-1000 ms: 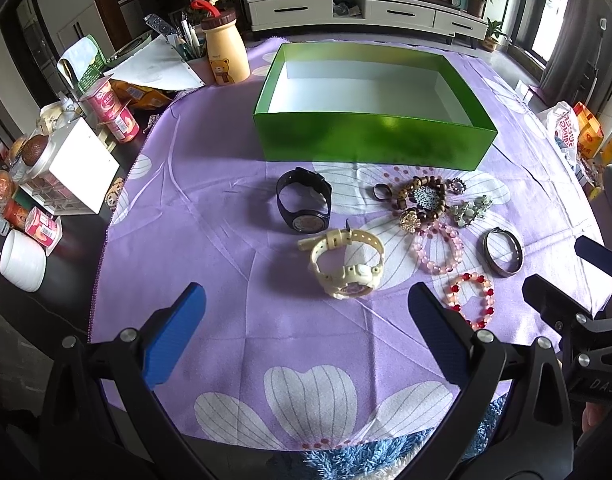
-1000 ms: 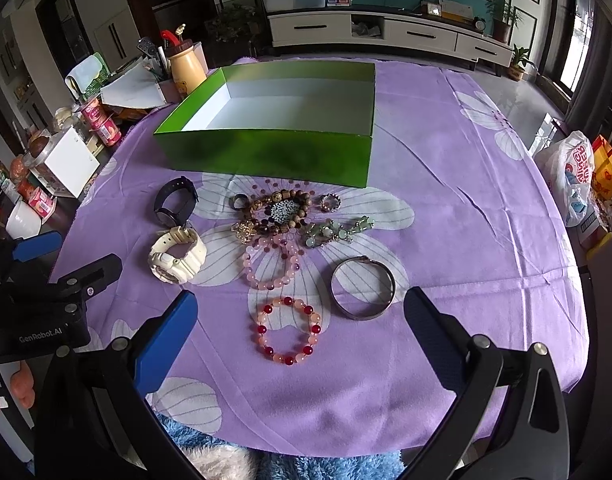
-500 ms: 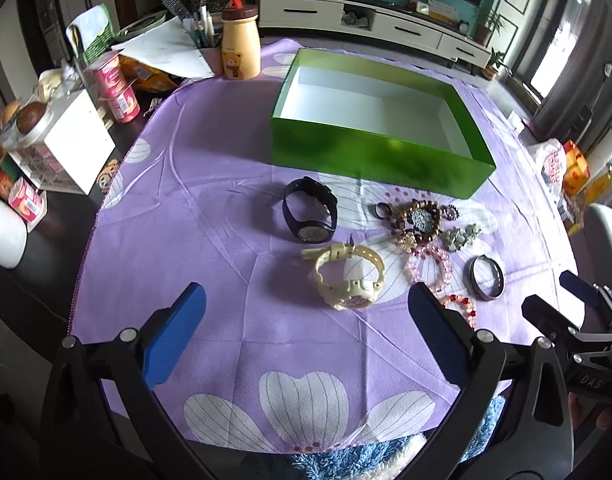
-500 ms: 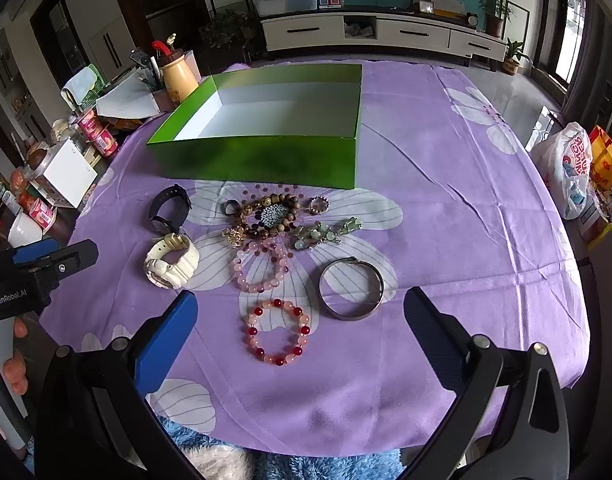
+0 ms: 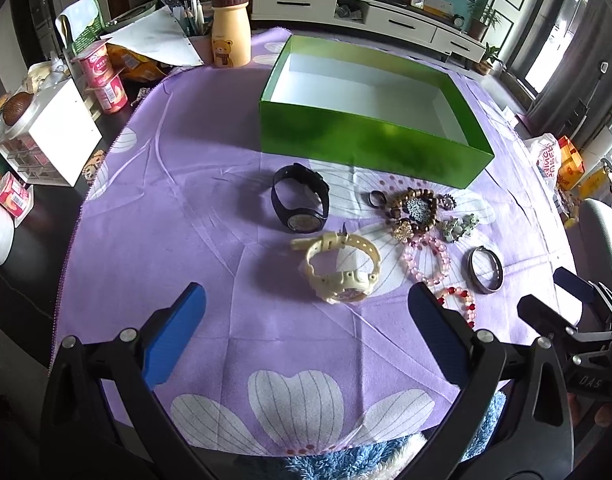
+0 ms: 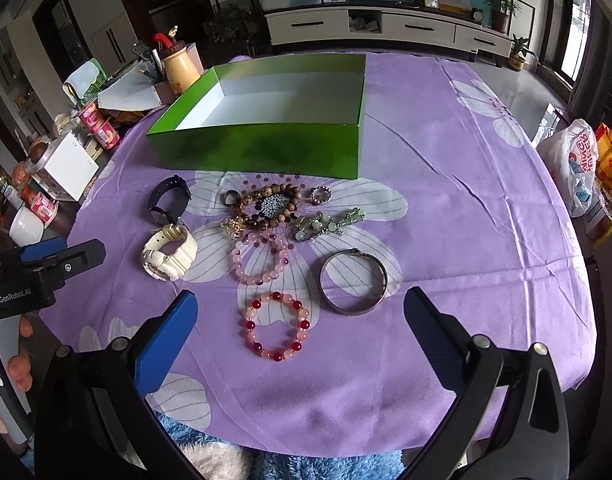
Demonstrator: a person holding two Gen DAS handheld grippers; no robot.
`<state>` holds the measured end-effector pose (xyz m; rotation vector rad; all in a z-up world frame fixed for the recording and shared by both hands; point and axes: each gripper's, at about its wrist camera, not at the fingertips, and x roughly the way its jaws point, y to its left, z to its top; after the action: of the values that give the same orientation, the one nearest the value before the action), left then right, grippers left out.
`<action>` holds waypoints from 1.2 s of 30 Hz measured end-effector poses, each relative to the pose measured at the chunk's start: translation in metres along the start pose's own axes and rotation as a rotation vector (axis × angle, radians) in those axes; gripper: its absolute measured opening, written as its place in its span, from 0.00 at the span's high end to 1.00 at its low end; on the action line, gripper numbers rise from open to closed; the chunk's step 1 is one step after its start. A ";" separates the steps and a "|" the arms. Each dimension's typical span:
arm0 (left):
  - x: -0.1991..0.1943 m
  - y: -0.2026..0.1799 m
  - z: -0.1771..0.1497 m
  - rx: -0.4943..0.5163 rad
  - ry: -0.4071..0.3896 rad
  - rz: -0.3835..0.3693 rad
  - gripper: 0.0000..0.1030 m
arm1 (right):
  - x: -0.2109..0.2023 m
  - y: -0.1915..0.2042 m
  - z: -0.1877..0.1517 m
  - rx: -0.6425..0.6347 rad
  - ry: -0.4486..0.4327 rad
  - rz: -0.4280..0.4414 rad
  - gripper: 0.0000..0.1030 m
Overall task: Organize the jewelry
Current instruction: 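Grasp the cream watch with the left tool while the right tool grasps the red bead bracelet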
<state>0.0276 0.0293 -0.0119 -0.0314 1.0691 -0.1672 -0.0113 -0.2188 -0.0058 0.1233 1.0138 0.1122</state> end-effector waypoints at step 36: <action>0.074 0.015 0.017 -0.100 0.123 -0.063 0.29 | 0.068 0.001 -0.034 -0.086 0.079 -0.084 0.59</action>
<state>0.0794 0.0317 -0.0697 -0.1464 1.1988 -0.1745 -0.0050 -0.2058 -0.0804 -0.0022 1.0897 0.0844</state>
